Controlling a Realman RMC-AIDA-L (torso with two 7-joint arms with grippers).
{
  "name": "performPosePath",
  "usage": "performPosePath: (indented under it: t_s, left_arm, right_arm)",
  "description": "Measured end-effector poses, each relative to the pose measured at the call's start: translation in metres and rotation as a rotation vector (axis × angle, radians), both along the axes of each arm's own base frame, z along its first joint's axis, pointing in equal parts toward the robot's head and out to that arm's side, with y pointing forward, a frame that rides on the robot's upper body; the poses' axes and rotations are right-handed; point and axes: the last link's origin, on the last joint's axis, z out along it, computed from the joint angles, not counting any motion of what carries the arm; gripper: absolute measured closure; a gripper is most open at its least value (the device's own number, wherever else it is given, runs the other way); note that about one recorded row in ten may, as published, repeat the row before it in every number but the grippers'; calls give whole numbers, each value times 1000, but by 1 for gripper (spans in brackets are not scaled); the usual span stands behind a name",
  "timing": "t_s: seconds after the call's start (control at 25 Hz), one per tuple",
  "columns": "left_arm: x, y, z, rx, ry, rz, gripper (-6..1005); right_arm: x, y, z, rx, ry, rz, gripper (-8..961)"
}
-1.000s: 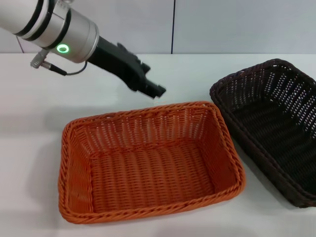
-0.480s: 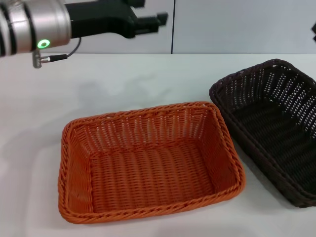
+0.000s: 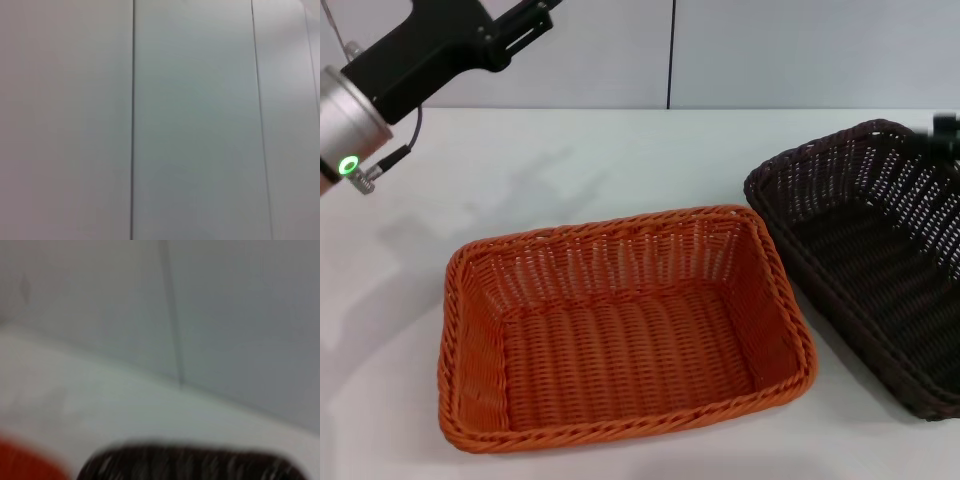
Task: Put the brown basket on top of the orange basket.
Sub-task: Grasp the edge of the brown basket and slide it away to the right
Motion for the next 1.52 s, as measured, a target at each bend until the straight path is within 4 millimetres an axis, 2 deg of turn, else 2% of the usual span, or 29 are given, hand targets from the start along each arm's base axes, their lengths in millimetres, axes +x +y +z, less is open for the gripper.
performPosePath:
  t_s: [0.12,0.2,0.32,0.52,0.72,0.92,1.12,1.52]
  left_arm:
    - [-6,-4,-3,29,-24,-13,284]
    - [-19,-5,-8,51,-62,21,284]
    - [-19,-5,-8,51,-62,21,283]
    - [-21,-5,-10,57,-83,31,283]
    - [-29,-7,-7,89,-140,64,283]
    - [-33,-6,-8,96,-148,81,283]
    - [-28,-1,-12,92,-140,78,284]
    - [-20,11,-18,105,-133,81,284]
  right_arm:
    - [-10,-11,8,-121,-132,40,360]
    - [-14,-18,12,-165,-193,81,360]
    - [-15,-33,12,-262,-280,159,359]
    - [-4,-49,0,-397,-391,225,357]
    - [7,-61,-19,-506,-477,244,356]
    - [11,-74,-32,-606,-496,273,355]
    - [12,-91,-40,-710,-472,303,353]
    - [1,-122,-59,-913,-390,392,350]
